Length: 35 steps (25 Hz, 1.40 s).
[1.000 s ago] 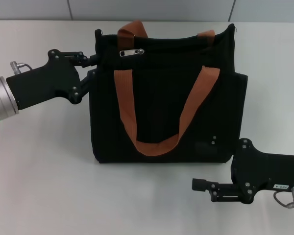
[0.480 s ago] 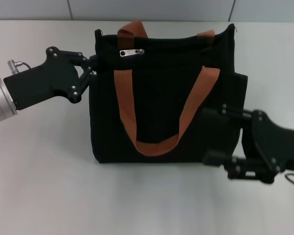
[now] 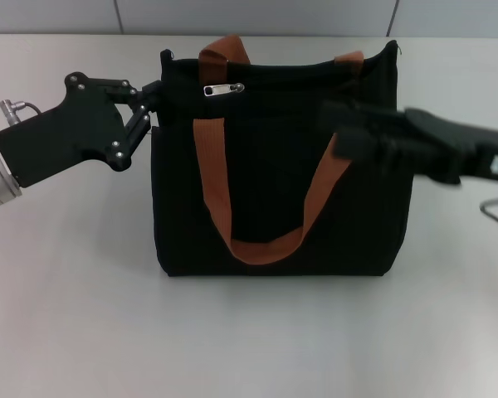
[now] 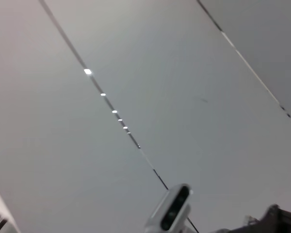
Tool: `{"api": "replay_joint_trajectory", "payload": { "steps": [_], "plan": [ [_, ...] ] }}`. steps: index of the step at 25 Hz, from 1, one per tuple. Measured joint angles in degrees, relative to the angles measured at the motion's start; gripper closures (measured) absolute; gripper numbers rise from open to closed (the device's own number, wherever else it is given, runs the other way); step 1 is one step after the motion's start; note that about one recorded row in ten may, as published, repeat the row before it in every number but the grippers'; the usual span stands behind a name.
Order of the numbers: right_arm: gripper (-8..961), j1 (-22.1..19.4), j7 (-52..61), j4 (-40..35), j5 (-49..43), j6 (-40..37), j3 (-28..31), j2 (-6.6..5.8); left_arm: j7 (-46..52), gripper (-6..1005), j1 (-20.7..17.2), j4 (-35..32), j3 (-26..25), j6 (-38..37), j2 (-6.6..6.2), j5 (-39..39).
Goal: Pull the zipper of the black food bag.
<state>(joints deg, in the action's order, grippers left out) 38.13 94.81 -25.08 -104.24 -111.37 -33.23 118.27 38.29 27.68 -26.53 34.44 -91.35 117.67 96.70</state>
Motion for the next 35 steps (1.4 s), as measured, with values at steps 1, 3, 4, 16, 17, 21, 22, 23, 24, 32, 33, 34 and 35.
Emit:
{"api": "replay_joint_trajectory", "payload": {
  "steps": [1,3,4,16,17,21,22,23,24,32,33,34,35],
  "plan": [
    [192,0.0,0.0,0.0,0.0,0.0,0.0,0.0,-0.34,974,-0.13,0.01,0.01,-0.26,0.09,-0.48],
    [196,2.96,9.2,-0.19,-0.07,3.32,-0.17,-0.91,-1.33,974,-0.39,-0.01,0.01,-1.15,0.35,-1.49],
    [197,2.96,9.2,-0.19,-0.07,3.32,-0.17,-0.91,-1.33,974,-0.39,-0.01,0.01,-1.15,0.35,-1.49],
    [217,10.65,33.63,-2.24,-1.18,17.49,-9.29,-1.49,-3.66,971,-0.44,0.44,0.02,-3.33,0.69,-3.36],
    [219,10.94,34.46,-2.26,-1.21,18.17,-9.92,-1.47,-3.66,970,-0.44,0.44,0.02,-3.45,0.72,-3.6],
    [226,11.85,37.46,-2.5,-1.24,21.16,-13.06,-1.45,-3.66,969,-0.24,0.43,0.02,-3.91,0.73,-3.72],
    [227,12.08,38.05,-2.61,-1.24,21.72,-13.88,-1.45,-3.66,969,-0.21,0.44,0.02,-4.05,0.74,-3.72],
    [229,12.54,39.01,-2.67,-1.24,22.73,-15.14,-1.45,-3.66,969,-0.21,0.44,0.02,-4.05,0.74,-3.72],
    [231,12.54,39.01,-2.67,-1.24,22.73,-15.14,-1.45,-3.66,968,-0.12,0.44,0.02,-4.33,0.73,-3.72],
    [244,13.42,41.67,-2.77,-1.23,25.39,-17.25,-1.05,-3.72,966,0.0,0.44,0.05,-7.04,0.78,-3.7],
    [245,13.56,42.13,-2.8,-1.23,25.63,-17.81,-1.02,-3.88,966,0.0,0.43,0.04,-7.54,0.79,-3.7],
    [247,13.74,42.58,-2.83,-1.23,25.89,-18.46,-1.0,-3.88,966,0.0,0.43,0.04,-7.54,0.79,-3.7],
    [249,13.86,42.8,-2.85,-1.23,26.08,-18.87,-0.99,-4.04,966,0.0,0.44,0.03,-7.61,0.8,-3.7]
  ]
}}
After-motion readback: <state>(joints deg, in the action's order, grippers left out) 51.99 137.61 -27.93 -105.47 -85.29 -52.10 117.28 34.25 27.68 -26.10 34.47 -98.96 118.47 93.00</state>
